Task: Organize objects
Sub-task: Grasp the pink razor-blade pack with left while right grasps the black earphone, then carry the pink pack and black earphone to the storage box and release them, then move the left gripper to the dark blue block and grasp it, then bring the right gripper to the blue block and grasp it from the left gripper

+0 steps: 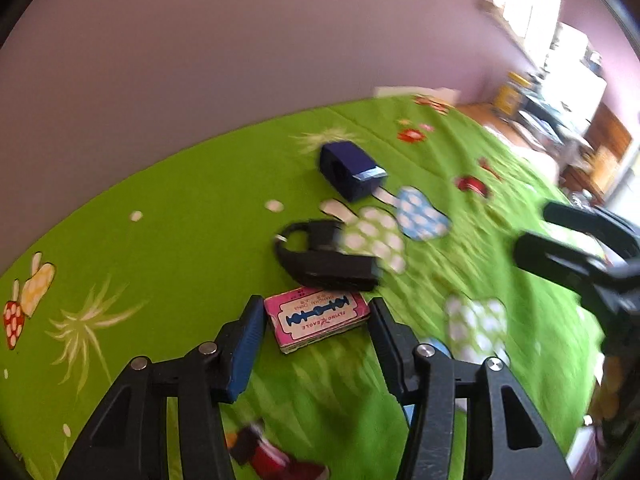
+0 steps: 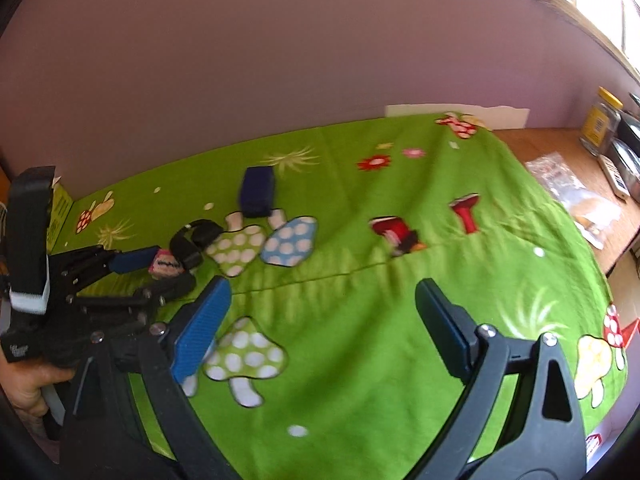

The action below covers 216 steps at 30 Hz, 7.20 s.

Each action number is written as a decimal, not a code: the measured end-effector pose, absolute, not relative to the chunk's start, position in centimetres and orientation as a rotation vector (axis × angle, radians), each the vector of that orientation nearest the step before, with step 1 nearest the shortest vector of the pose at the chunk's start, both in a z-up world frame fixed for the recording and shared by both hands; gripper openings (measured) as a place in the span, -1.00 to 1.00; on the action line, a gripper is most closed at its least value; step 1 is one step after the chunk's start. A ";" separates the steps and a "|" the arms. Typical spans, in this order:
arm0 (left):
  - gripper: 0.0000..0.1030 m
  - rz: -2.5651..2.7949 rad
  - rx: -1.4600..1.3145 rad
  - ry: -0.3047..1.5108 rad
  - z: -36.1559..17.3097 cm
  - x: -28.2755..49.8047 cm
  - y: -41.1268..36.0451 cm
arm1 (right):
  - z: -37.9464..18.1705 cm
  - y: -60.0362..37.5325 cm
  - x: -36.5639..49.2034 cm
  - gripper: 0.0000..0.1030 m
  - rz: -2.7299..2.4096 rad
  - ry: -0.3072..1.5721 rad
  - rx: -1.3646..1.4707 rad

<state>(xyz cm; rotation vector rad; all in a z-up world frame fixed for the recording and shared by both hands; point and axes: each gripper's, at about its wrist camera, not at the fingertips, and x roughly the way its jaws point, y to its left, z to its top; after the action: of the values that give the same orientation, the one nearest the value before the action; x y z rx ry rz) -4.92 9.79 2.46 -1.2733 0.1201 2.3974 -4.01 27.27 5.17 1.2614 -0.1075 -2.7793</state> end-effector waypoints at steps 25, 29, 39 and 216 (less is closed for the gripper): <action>0.03 2.628 -1.182 -0.257 2.5 -4.7 -0.1 | 1.7 16.6 -8.5 0.83 -2.681 0.165 1.364; 0.03 2.627 -1.173 -0.270 2.5 -4.3 -0.6 | 1.2 16.0 -8.7 0.59 -2.677 0.192 1.378; 0.03 2.617 -1.172 -0.265 2.4 -4.1 -0.3 | 1.4 15.1 -8.6 -0.15 -2.664 0.196 1.326; -0.40 1.794 -0.983 0.484 2.8 -3.5 17.8 | 3.0 34.1 -2.7 0.69 -2.270 0.642 1.236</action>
<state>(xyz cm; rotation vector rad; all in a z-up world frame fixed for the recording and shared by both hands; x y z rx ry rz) -3.53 17.79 2.81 -0.9835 0.4842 1.7943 -2.69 34.07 3.04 1.2357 0.6423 -2.2704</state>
